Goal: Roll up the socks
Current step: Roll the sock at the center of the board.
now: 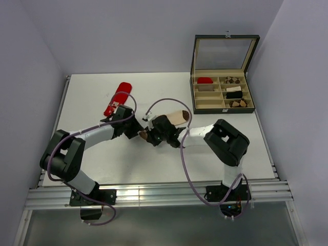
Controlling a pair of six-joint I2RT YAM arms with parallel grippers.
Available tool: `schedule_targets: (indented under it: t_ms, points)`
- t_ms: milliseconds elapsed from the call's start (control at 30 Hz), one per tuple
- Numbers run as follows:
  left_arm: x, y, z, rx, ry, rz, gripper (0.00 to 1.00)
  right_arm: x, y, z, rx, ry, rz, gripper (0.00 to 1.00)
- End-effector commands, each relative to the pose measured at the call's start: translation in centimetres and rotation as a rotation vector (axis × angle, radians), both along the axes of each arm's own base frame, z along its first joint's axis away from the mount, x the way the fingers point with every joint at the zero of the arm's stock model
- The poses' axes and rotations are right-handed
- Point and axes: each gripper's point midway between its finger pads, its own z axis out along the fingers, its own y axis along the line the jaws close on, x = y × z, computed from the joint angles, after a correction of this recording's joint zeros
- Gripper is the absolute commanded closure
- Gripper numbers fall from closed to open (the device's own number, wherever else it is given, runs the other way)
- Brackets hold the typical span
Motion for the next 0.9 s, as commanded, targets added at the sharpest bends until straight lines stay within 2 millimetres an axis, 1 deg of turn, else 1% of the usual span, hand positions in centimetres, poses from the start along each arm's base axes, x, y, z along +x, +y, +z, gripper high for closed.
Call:
schedule_targets:
  t_ms: [0, 33, 67, 100, 167, 233, 267, 300, 333, 367, 433, 467, 500, 533, 567, 600, 667, 733, 867]
  points:
    - [1.2, -0.7, 2.9, -0.086, -0.083, 0.046, 0.49, -2.4, -0.7, -0.2, 0.118, 0.285, 0.055, 1.00]
    - [1.6, -0.3, 3.2, -0.076, -0.101, 0.070, 0.49, -1.5, -1.3, -0.1, 0.157, 0.331, 0.022, 1.00]
    - [1.6, -0.3, 3.5, -0.083, -0.112, 0.076, 0.48, -1.3, -1.4, 0.1, 0.187, 0.362, 0.023, 1.00]
    - [1.7, -0.3, 3.6, -0.090, -0.115, 0.086, 0.48, -1.9, -1.4, -0.1, 0.216, 0.426, 0.046, 1.00]
    - [1.7, -0.3, 4.0, -0.096, -0.126, 0.086, 0.46, -1.3, -1.9, 0.0, 0.269, 0.507, 0.012, 1.00]
    - [1.7, -0.5, 4.0, -0.109, -0.124, 0.084, 0.46, -1.4, -1.9, 0.2, 0.327, 0.587, -0.003, 1.00]
    - [1.5, -0.7, 3.7, -0.115, -0.115, 0.079, 0.46, -1.0, -2.5, -0.3, 0.343, 0.627, -0.026, 1.00]
    - [1.4, -0.8, 3.6, -0.122, -0.112, 0.084, 0.46, -0.8, -2.4, -0.2, 0.373, 0.643, -0.032, 1.00]
    - [1.4, -0.8, 3.4, -0.125, -0.110, 0.085, 0.46, -1.1, -2.4, -0.1, 0.402, 0.702, -0.041, 1.00]
    - [1.3, -1.2, 3.1, -0.139, -0.099, 0.072, 0.46, -0.8, -2.9, -0.8, 0.412, 0.742, -0.064, 1.00]
    - [1.1, -1.6, 2.8, -0.139, -0.090, 0.062, 0.46, -0.6, -3.0, -1.0, 0.443, 0.811, -0.106, 1.00]
    - [1.2, -1.9, 2.6, -0.135, -0.085, 0.055, 0.46, -0.7, -3.3, -1.6, 0.446, 0.842, -0.122, 1.00]
    - [1.1, -2.2, 2.6, -0.133, -0.086, 0.046, 0.46, -0.4, -3.5, -1.7, 0.461, 0.855, -0.138, 1.00]
    - [1.0, -2.3, 2.3, -0.126, -0.081, 0.043, 0.46, -0.4, -3.6, -1.9, 0.466, 0.889, -0.164, 1.00]
    - [1.0, -2.4, 2.2, -0.124, -0.081, 0.042, 0.46, -0.4, -3.9, -2.4, 0.466, 0.909, -0.189, 1.00]
    - [1.0, -2.5, 2.2, -0.122, -0.080, 0.041, 0.47, 0.0, -4.2, -2.5, 0.477, 0.914, -0.209, 1.00]
    - [0.9, -2.6, 1.6, -0.117, -0.071, 0.039, 0.47, 0.3, -4.7, -3.2, 0.470, 0.942, -0.259, 1.00]
    - [0.8, -2.6, 1.0, -0.108, -0.058, 0.036, 0.48, 0.4, -5.2, -3.8, 0.456, 0.970, -0.301, 1.00]
    - [0.8, -2.9, 0.2, -0.101, -0.045, 0.030, 0.52, 0.4, -5.6, -4.7, 0.445, 1.005, -0.344, 1.00]
